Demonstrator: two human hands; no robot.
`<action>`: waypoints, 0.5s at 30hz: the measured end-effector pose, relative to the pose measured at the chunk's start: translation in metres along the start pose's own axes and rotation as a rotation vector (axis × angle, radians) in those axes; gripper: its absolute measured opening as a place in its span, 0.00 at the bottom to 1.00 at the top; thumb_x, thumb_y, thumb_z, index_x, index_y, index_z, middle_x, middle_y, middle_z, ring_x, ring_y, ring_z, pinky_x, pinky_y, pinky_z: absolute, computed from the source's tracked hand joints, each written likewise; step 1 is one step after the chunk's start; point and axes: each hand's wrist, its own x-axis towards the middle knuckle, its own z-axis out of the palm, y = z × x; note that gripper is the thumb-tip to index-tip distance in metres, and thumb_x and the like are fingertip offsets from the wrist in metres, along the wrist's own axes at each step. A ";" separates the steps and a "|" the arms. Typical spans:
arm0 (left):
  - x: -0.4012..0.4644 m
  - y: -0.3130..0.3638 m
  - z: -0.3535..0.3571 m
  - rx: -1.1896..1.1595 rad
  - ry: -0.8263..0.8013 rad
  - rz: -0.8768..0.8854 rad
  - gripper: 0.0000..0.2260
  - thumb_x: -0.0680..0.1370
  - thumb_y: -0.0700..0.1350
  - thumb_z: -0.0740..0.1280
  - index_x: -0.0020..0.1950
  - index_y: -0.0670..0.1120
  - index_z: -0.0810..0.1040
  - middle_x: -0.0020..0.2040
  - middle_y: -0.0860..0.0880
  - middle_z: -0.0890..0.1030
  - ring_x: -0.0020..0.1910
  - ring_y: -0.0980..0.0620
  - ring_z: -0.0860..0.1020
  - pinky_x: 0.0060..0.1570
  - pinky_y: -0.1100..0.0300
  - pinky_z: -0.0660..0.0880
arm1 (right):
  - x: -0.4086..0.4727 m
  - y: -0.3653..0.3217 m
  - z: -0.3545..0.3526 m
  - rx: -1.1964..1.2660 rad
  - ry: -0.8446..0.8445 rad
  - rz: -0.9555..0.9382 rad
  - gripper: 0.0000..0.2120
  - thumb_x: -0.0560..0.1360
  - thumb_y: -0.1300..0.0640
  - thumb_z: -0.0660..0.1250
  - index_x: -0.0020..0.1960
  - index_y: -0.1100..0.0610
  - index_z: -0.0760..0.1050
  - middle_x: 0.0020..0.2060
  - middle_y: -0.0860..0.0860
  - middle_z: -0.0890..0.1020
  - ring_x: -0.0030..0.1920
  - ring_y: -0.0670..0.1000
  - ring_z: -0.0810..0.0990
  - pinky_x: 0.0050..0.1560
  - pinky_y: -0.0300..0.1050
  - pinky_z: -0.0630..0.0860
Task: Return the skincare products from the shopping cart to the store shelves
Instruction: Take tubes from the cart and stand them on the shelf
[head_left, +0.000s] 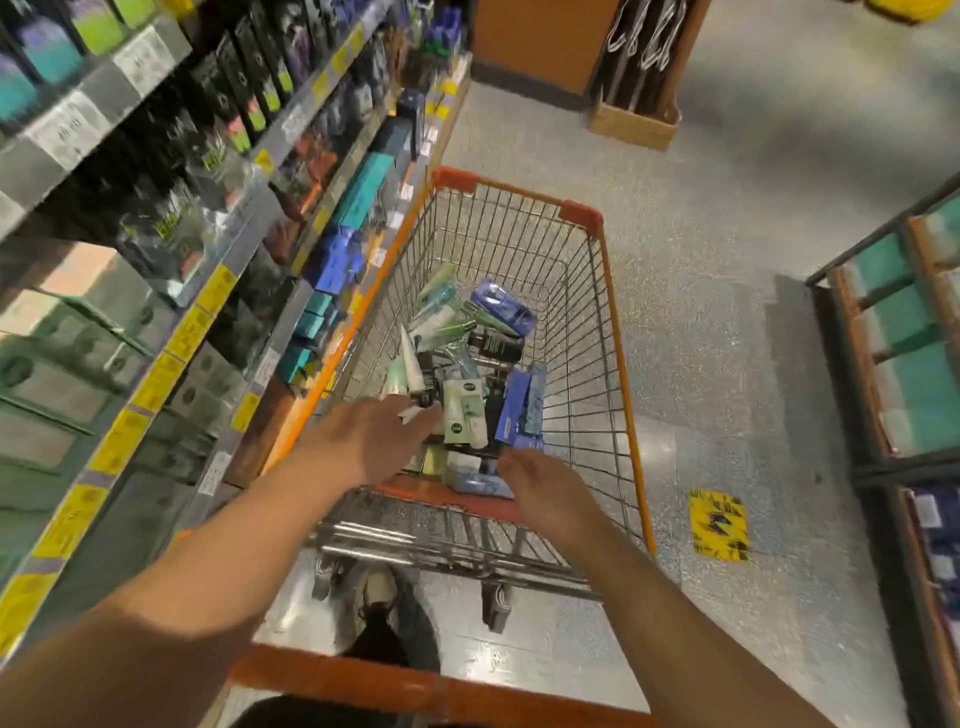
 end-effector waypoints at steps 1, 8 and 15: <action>0.010 0.000 0.001 -0.026 -0.018 0.002 0.46 0.69 0.81 0.42 0.79 0.58 0.65 0.79 0.48 0.69 0.76 0.42 0.68 0.72 0.45 0.67 | 0.006 -0.002 -0.002 0.043 0.015 0.004 0.20 0.86 0.44 0.54 0.70 0.49 0.76 0.67 0.52 0.79 0.66 0.54 0.77 0.66 0.45 0.71; 0.076 0.022 0.001 -0.113 -0.122 0.012 0.46 0.69 0.79 0.38 0.81 0.59 0.61 0.79 0.48 0.68 0.74 0.41 0.69 0.68 0.49 0.69 | 0.066 0.000 -0.019 0.251 0.127 0.033 0.23 0.85 0.42 0.59 0.78 0.45 0.69 0.73 0.46 0.75 0.70 0.48 0.74 0.60 0.41 0.65; 0.159 0.038 0.008 -0.285 0.012 -0.043 0.22 0.87 0.48 0.48 0.83 0.49 0.57 0.76 0.39 0.69 0.68 0.39 0.74 0.62 0.50 0.71 | 0.187 0.018 -0.010 0.301 0.224 0.074 0.21 0.84 0.43 0.59 0.75 0.48 0.73 0.66 0.51 0.81 0.61 0.53 0.81 0.56 0.43 0.73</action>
